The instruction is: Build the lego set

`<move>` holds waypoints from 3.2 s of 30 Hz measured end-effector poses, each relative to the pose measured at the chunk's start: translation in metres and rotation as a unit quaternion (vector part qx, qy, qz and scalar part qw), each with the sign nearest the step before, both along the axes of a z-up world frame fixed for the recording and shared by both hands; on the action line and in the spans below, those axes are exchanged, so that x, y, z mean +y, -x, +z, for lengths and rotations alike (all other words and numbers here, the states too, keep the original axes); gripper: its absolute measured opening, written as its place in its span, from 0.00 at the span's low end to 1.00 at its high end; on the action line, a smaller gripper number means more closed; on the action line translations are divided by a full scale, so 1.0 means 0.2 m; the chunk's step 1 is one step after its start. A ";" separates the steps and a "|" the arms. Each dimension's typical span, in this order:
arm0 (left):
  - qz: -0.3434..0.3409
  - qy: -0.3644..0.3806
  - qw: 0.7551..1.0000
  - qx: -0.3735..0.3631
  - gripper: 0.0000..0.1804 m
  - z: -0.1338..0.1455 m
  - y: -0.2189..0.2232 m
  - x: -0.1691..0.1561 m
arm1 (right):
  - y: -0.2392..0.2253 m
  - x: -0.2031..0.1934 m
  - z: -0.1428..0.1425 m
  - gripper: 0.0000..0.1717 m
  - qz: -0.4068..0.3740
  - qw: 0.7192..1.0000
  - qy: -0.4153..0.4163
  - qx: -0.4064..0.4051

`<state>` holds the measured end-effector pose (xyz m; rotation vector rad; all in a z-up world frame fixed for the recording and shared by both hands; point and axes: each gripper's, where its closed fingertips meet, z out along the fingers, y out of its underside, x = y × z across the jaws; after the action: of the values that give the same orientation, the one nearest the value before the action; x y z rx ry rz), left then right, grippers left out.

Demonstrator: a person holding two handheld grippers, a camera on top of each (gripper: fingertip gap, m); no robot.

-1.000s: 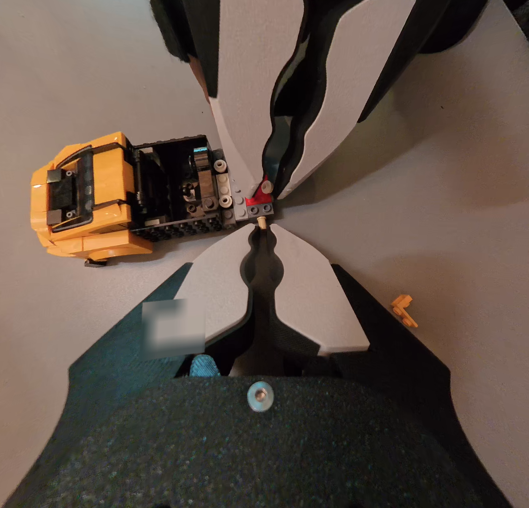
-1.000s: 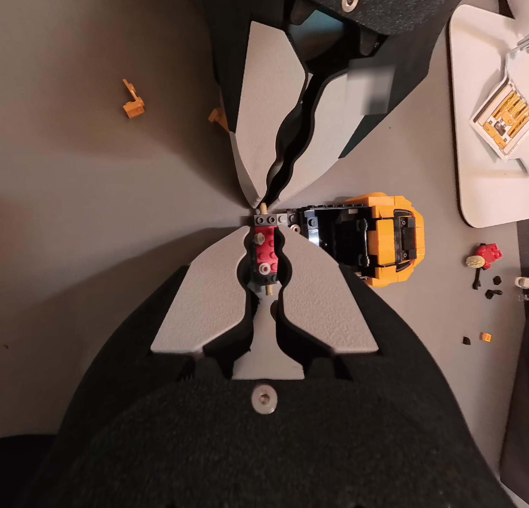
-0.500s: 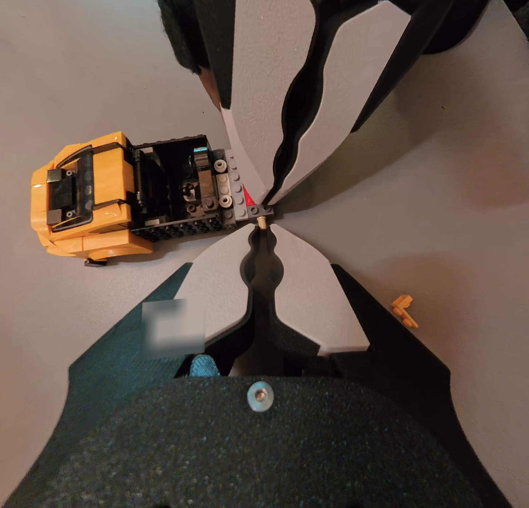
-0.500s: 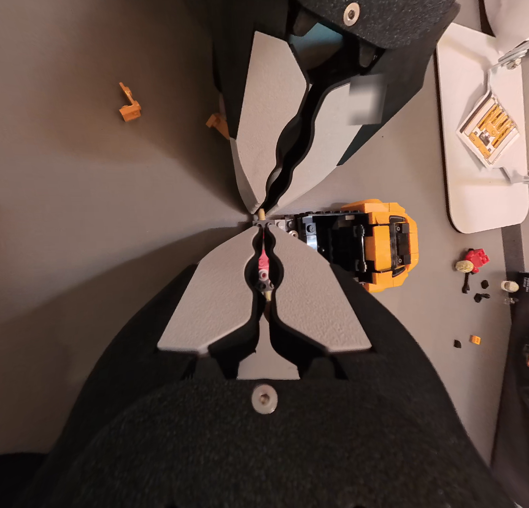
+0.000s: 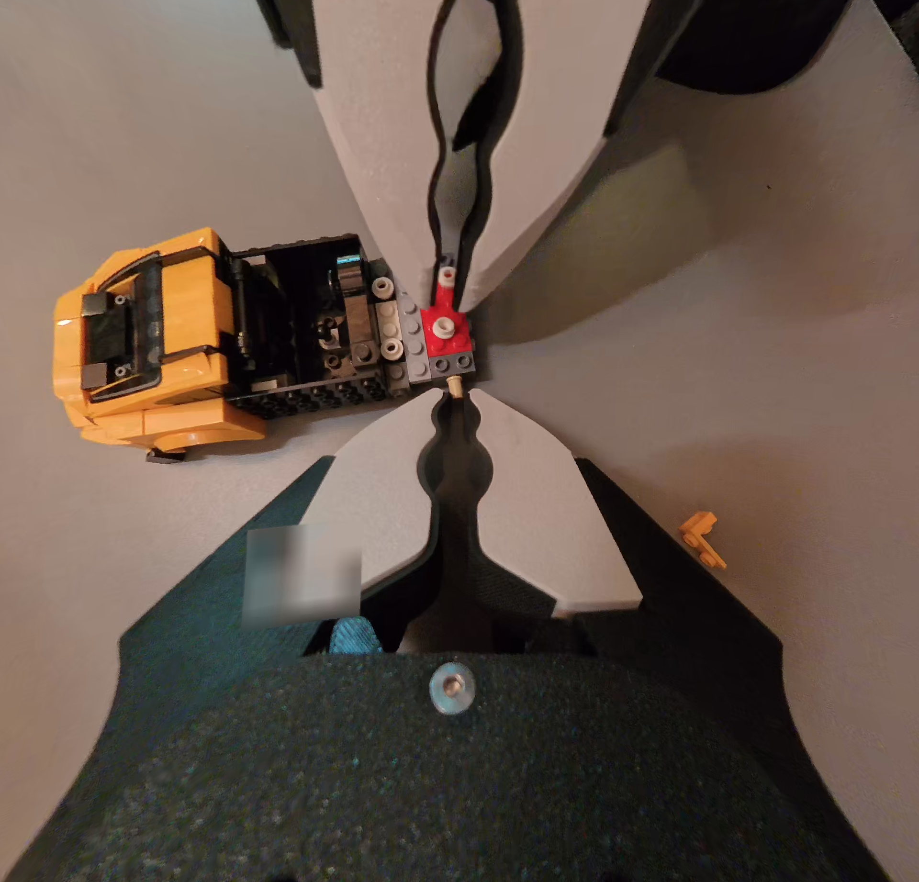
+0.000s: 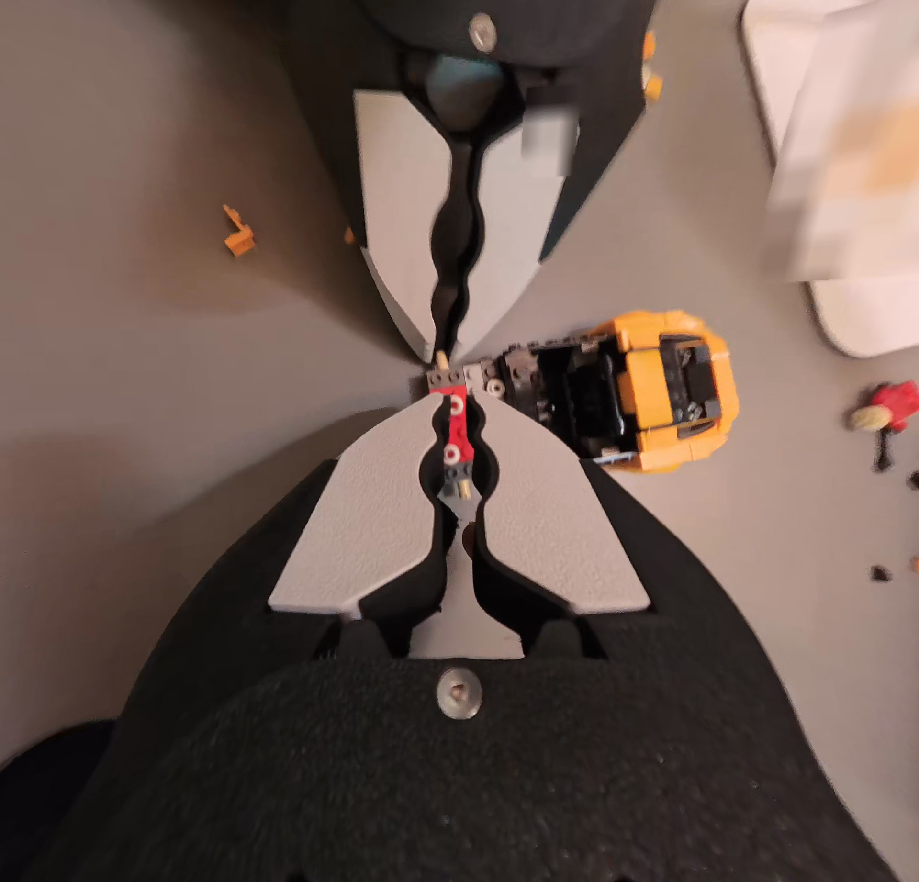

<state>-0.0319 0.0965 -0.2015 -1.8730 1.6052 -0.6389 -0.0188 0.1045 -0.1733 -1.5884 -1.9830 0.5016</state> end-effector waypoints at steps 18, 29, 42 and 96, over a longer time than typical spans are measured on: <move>-0.009 0.011 1.000 -0.017 0.07 0.03 0.02 -0.02 | 0.03 -0.01 -0.01 0.04 -0.005 0.999 0.031 0.015; -0.040 0.186 0.900 -0.393 0.06 0.66 -0.03 -0.10 | 0.03 -0.12 0.52 0.04 0.012 0.929 -0.050 0.365; -0.082 0.234 0.859 -0.448 0.04 0.79 -0.12 -0.21 | -0.01 -0.22 0.66 0.04 0.035 0.908 -0.112 0.402; 0.050 0.066 0.974 -0.210 0.02 0.51 -0.01 0.00 | -0.10 0.18 0.34 0.18 -0.020 0.963 0.006 0.269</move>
<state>-0.0309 0.0965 -0.0996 -1.7492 1.2137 -1.0392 0.0011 0.1398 -0.1062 -1.3161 -1.5329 0.8303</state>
